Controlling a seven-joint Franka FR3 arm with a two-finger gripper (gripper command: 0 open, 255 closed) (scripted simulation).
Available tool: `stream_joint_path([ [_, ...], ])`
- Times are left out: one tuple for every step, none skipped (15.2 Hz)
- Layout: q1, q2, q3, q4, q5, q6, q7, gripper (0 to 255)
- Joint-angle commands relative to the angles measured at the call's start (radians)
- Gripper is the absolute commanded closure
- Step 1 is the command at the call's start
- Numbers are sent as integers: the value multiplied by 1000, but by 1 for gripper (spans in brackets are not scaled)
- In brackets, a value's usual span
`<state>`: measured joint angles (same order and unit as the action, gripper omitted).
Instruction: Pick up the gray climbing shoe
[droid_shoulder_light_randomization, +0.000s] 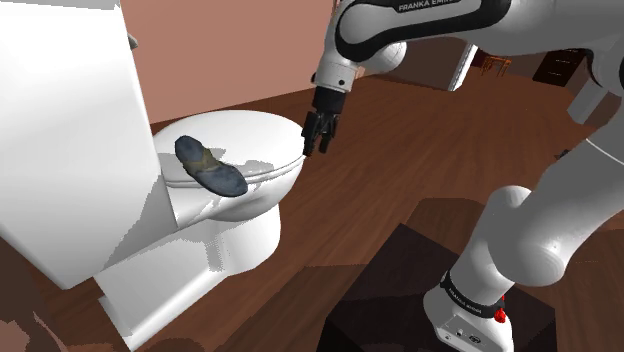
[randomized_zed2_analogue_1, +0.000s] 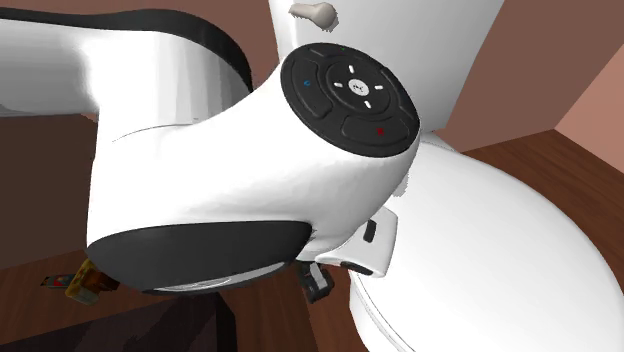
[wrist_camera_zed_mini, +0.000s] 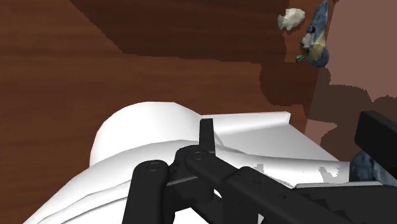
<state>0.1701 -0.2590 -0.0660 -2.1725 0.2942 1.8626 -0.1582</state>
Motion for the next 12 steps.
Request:
stream_joint_path([
  [18, 56, 4, 44, 46, 20, -17, 0],
  [26, 86, 6, 68, 67, 28, -27, 0],
  [33, 115, 8, 93, 89, 35, -37, 0],
  [40, 144, 11, 119, 111, 41, -47, 0],
  [46, 173, 14, 147, 132, 46, -56, 0],
  [52, 202, 17, 175, 153, 50, -66, 0],
  [58, 231, 20, 204, 174, 53, -75, 0],
  [62, 260, 24, 235, 194, 55, -83, 0],
  [67, 289, 28, 266, 214, 56, -91, 0],
  [71, 318, 33, 299, 233, 56, -99, 0],
  [74, 347, 38, 332, 252, 55, -106, 0],
  [77, 376, 43, 367, 271, 54, -112, 0],
])
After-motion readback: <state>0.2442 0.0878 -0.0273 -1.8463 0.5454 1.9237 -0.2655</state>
